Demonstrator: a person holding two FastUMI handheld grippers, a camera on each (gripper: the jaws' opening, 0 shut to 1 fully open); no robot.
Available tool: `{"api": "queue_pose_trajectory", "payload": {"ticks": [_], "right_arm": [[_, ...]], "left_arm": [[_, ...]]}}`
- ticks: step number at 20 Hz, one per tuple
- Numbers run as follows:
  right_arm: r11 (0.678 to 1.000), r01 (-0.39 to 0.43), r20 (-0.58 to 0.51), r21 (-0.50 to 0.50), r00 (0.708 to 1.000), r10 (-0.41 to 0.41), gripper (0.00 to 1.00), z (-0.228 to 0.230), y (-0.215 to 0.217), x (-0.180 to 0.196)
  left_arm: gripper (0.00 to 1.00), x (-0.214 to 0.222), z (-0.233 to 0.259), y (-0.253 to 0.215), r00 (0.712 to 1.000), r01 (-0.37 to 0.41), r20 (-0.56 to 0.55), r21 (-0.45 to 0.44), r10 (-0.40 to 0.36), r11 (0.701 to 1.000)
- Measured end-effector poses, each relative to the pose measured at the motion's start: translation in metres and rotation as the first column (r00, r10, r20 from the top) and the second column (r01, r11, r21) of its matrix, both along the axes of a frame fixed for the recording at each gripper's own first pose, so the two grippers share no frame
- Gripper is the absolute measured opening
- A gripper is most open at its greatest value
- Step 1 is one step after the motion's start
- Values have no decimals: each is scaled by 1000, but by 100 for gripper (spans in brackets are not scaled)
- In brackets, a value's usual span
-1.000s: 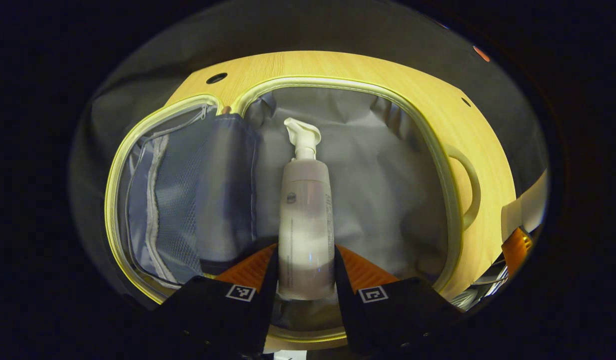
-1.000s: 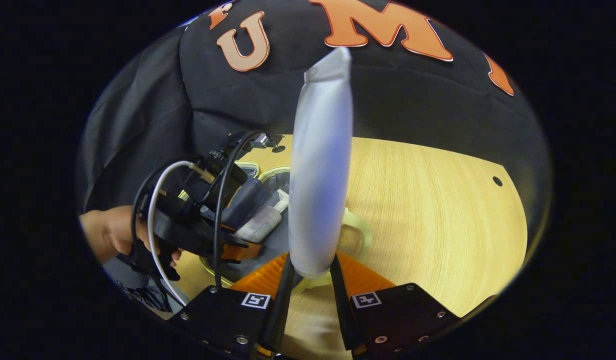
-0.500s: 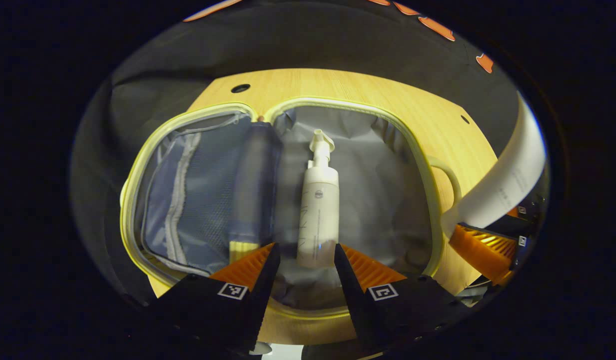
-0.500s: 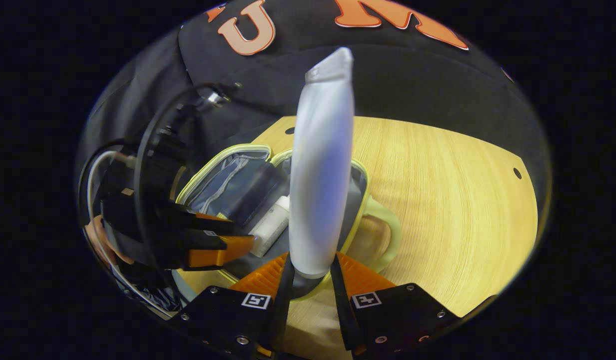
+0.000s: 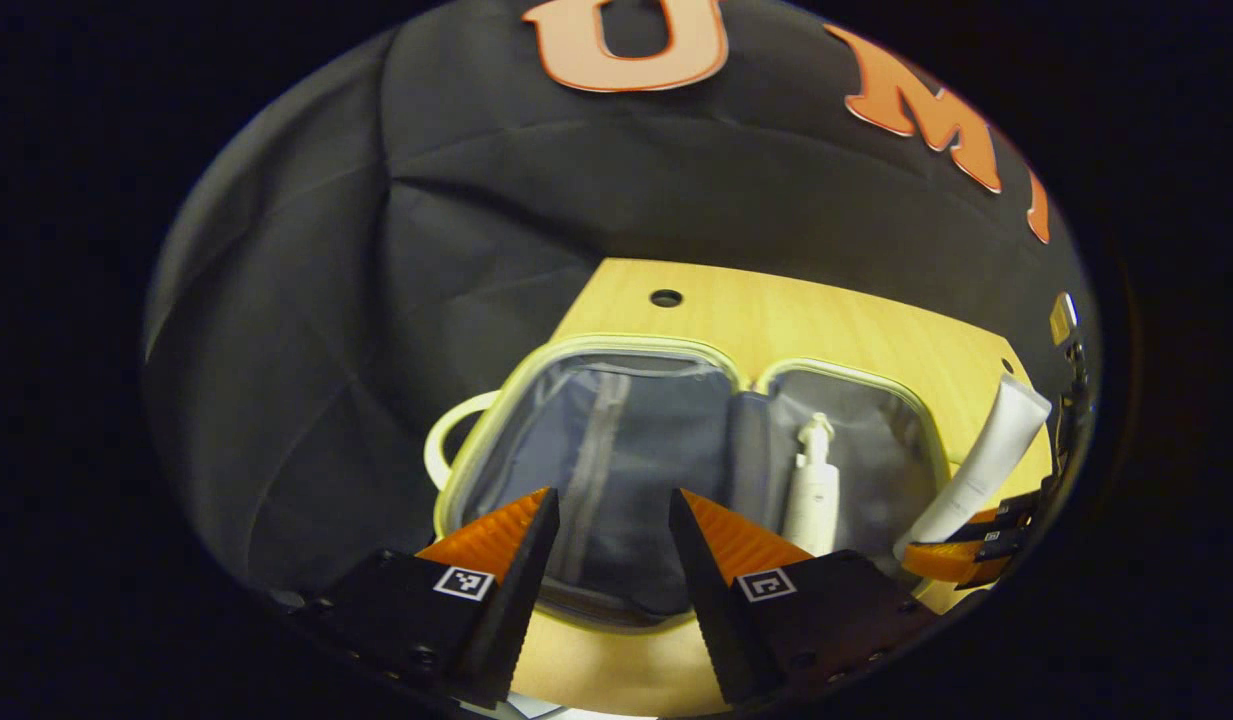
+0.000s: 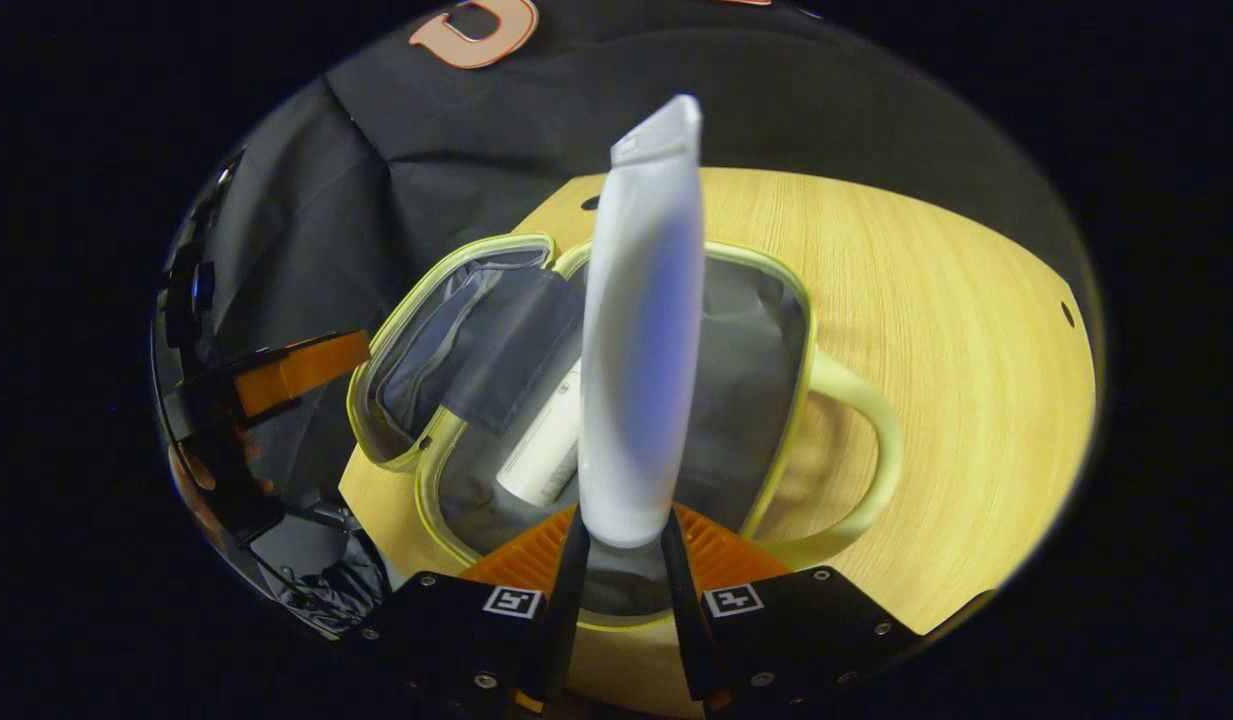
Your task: First open the suitcase, pack the skin care products into it, and then close the suitcase.
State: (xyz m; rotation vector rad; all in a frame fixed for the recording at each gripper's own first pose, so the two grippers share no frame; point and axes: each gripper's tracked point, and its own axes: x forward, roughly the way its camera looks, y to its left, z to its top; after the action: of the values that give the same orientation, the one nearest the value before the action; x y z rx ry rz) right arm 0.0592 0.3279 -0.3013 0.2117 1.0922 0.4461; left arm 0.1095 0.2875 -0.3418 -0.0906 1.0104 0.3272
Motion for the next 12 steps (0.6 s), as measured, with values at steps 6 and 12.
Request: {"api": "queue_pose_trajectory", "payload": {"ticks": [6,12], "right_arm": [[999,44,-165,12,985,-42,45,-20,11,-2],[993,112,-346,-36,931,-118,45,-40,17,-1]], "left_arm": [[74,-31,-10,95,983,-183,-20,43,184,982],[73,-48,-27,144,965,-252,-55,73,256,965]]}}
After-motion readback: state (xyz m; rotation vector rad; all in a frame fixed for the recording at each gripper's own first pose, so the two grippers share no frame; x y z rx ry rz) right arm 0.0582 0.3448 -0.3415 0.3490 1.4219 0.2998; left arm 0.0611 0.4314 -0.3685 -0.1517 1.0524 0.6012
